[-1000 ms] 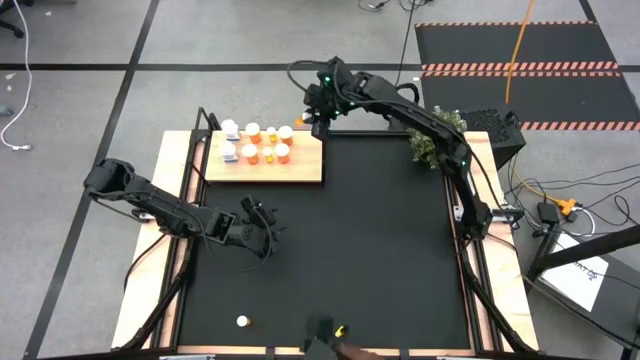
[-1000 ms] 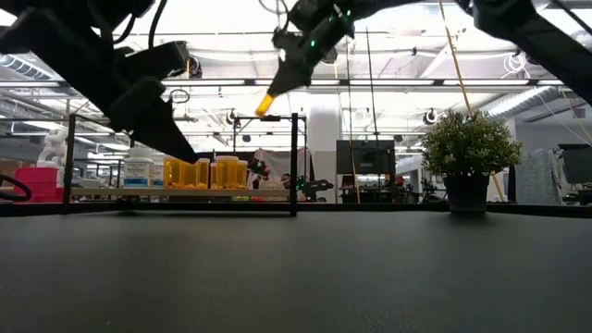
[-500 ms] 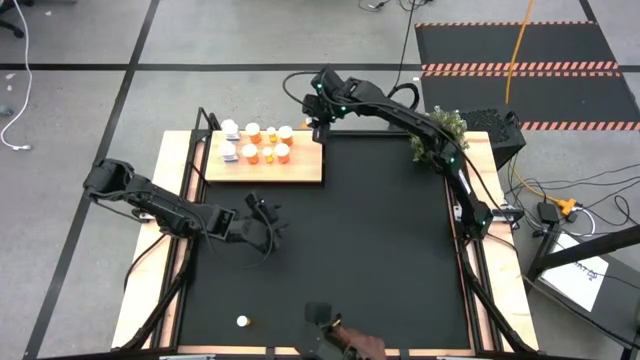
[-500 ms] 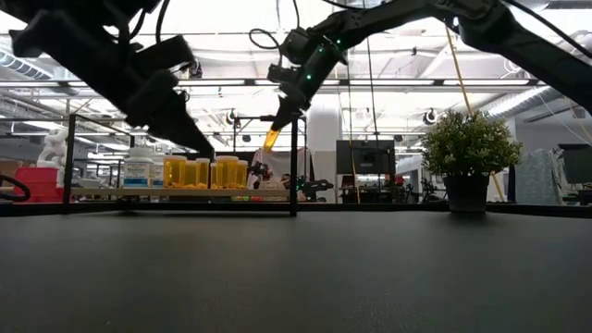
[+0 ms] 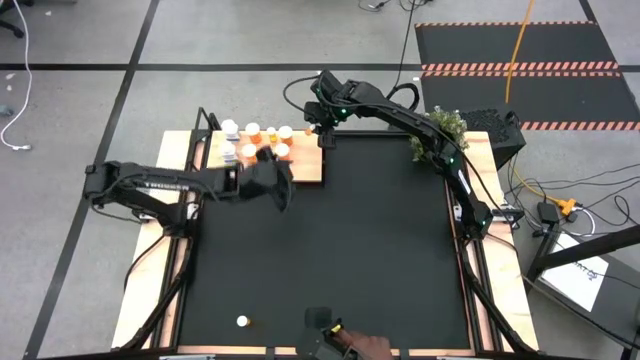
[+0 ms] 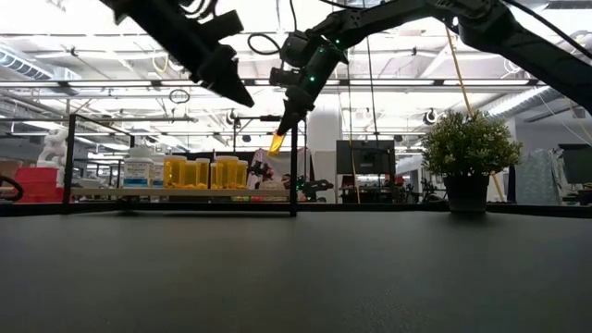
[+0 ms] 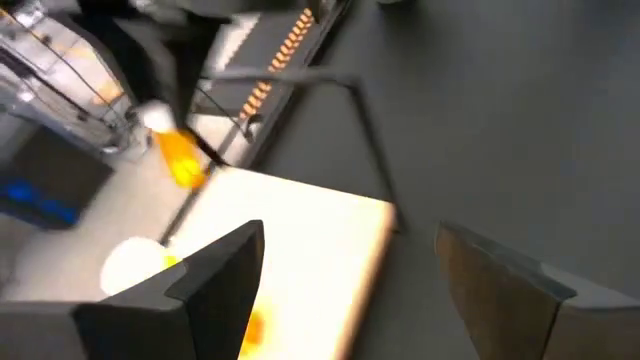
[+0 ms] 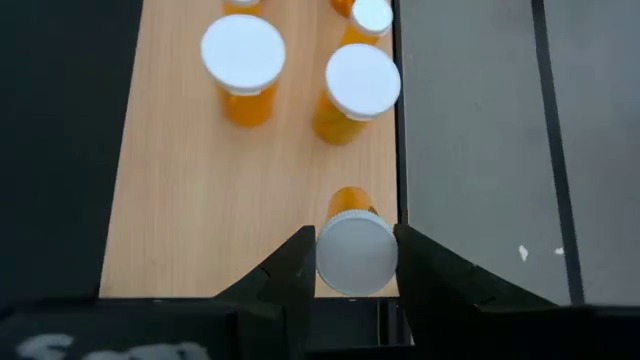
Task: Pick and place medicine bottles onto shelf by color
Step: Put the small orange pill bottle on the shelf
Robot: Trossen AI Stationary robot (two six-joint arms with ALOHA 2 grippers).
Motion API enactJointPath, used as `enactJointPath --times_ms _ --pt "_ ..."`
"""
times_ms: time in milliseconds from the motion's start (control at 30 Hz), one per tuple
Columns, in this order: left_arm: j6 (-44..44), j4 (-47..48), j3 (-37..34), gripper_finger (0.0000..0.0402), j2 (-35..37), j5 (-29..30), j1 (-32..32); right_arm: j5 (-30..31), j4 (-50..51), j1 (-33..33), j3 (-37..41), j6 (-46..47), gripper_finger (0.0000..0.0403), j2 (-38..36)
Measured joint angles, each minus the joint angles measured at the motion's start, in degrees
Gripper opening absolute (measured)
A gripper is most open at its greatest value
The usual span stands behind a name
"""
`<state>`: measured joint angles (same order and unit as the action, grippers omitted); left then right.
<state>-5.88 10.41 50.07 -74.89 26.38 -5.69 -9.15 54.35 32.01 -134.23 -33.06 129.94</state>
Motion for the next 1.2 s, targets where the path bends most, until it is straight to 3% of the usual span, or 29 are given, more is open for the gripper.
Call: enactJointPath --times_ms 167,333,500,600,867,1200 --pt "-10.6 1.6 4.7 0.0296 0.0 -12.8 -10.8 -0.1 0.0 0.1 0.0 -3.0 0.0119 -0.3" --pt "-17.5 -1.0 4.6 0.0296 -0.7 -24.5 -22.1 -0.3 0.1 0.6 0.0 -3.7 0.0119 -0.3" --pt "-21.5 -3.1 4.5 0.0296 -2.7 -38.2 -28.8 -3.3 -0.1 0.6 0.0 -4.3 0.0119 -0.3" --pt "-22.5 -5.2 4.5 0.0296 -5.4 -40.2 -30.3 -4.6 -0.8 0.6 0.0 -3.9 0.0119 -0.3" --pt "-23.8 -12.4 4.4 0.0296 -10.1 -38.8 -30.7 -4.6 -1.1 -0.6 0.0 -0.5 0.0119 -0.4" --pt "-24.4 -2.4 4.4 0.0296 -3.0 -38.6 -32.0 -4.6 0.3 -2.0 0.0 1.1 0.0119 -2.1"
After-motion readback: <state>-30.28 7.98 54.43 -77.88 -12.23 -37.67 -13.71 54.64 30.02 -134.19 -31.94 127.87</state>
